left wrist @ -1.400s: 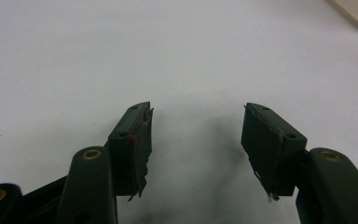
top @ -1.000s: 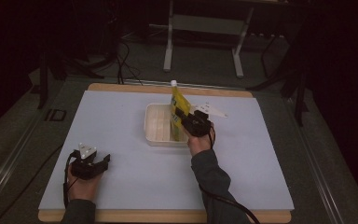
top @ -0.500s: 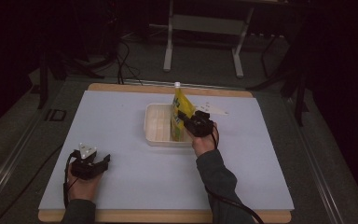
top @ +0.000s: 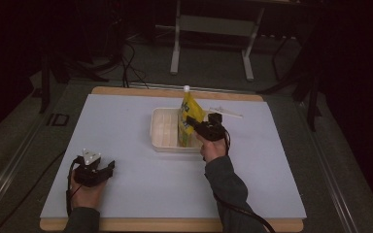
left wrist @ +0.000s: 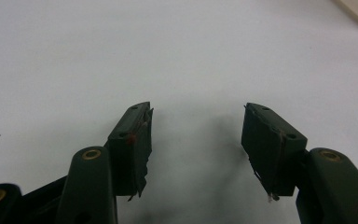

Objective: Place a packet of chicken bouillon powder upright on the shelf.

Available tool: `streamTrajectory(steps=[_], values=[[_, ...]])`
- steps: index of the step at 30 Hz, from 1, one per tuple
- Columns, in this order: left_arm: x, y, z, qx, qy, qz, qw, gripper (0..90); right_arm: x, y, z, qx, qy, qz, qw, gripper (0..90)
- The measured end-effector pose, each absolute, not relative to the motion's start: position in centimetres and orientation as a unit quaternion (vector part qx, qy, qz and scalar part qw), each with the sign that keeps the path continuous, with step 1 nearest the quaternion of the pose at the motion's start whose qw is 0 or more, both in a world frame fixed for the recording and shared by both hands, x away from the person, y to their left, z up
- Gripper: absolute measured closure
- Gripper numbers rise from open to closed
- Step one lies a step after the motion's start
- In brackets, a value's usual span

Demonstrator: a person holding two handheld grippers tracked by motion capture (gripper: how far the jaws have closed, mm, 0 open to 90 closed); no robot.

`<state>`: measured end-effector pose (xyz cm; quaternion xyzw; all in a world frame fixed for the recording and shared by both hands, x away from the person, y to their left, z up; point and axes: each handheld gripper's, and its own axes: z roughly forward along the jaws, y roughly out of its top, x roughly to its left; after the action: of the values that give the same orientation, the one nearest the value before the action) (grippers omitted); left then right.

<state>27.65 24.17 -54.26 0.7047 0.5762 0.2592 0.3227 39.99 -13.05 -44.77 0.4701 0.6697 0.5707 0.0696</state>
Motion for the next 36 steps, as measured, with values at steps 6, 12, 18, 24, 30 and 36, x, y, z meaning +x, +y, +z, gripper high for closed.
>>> streamTrajectory(steps=[6,12,18,24,30,36], values=[[27.7,24.2,-54.3,0.704,0.576,0.259,0.323,42.3,39.8,-12.6,-44.3,0.454,0.694,0.55,0.097,87.6],[27.7,24.1,-54.3,0.705,0.577,0.259,0.321,42.3,39.6,-12.4,-45.0,0.448,0.715,0.524,0.112,59.8],[27.7,24.2,-54.3,0.705,0.577,0.259,0.322,42.3,39.4,-12.4,-45.1,0.436,0.741,0.499,0.108,45.8],[27.7,24.1,-54.3,0.705,0.577,0.26,0.321,42.3,38.6,-12.7,-44.3,0.412,0.762,0.487,0.112,34.6],[27.7,24.2,-54.3,0.705,0.578,0.26,0.32,42.3,37.8,-13.2,-43.5,0.388,0.789,0.462,0.113,34.1],[27.7,24.2,-54.3,0.704,0.577,0.26,0.321,42.2,36.9,-14.2,-42.9,0.38,0.796,0.46,0.106,34.4]])
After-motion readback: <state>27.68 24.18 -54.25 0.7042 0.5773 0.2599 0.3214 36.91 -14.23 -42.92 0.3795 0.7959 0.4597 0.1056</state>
